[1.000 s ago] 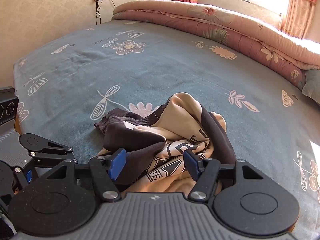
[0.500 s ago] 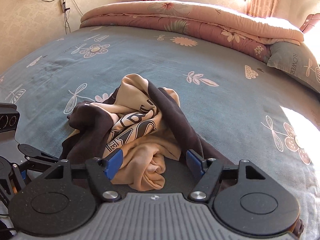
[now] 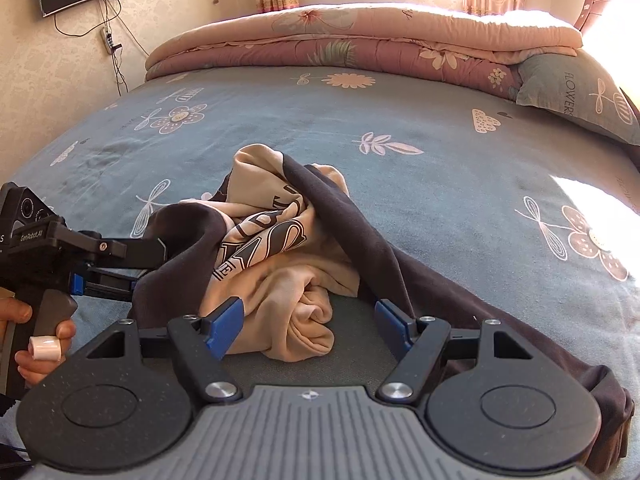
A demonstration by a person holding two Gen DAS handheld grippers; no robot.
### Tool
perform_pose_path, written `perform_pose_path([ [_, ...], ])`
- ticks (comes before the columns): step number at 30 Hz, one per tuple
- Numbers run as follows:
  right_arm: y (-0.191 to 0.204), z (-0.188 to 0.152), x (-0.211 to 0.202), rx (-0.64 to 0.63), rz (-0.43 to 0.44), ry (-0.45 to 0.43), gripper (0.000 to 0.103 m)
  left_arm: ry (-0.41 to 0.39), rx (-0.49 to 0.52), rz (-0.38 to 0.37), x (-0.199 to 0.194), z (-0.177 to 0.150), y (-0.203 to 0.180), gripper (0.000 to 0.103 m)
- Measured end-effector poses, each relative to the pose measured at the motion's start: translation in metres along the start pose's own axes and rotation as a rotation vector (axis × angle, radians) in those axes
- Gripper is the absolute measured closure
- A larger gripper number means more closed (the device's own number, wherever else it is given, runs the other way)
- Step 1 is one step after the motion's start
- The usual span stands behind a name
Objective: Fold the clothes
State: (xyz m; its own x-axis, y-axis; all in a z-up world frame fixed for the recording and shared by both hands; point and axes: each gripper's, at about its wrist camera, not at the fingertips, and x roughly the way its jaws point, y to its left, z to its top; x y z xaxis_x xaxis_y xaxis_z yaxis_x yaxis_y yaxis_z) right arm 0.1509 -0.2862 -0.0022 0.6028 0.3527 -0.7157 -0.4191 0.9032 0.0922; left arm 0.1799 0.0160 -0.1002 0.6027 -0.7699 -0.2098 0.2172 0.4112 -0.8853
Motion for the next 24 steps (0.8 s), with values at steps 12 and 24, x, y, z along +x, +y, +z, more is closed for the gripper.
perform_pose_path([
  [12,-0.015,-0.012,0.007,0.045,-0.014,0.022,0.026,0.031,-0.122,-0.027,0.014,0.002,0.046,0.037],
  [24,-0.020,-0.029,0.016,0.071,-0.008,0.052,0.026,-0.015,-0.317,-0.056,0.018,0.002,0.076,0.070],
])
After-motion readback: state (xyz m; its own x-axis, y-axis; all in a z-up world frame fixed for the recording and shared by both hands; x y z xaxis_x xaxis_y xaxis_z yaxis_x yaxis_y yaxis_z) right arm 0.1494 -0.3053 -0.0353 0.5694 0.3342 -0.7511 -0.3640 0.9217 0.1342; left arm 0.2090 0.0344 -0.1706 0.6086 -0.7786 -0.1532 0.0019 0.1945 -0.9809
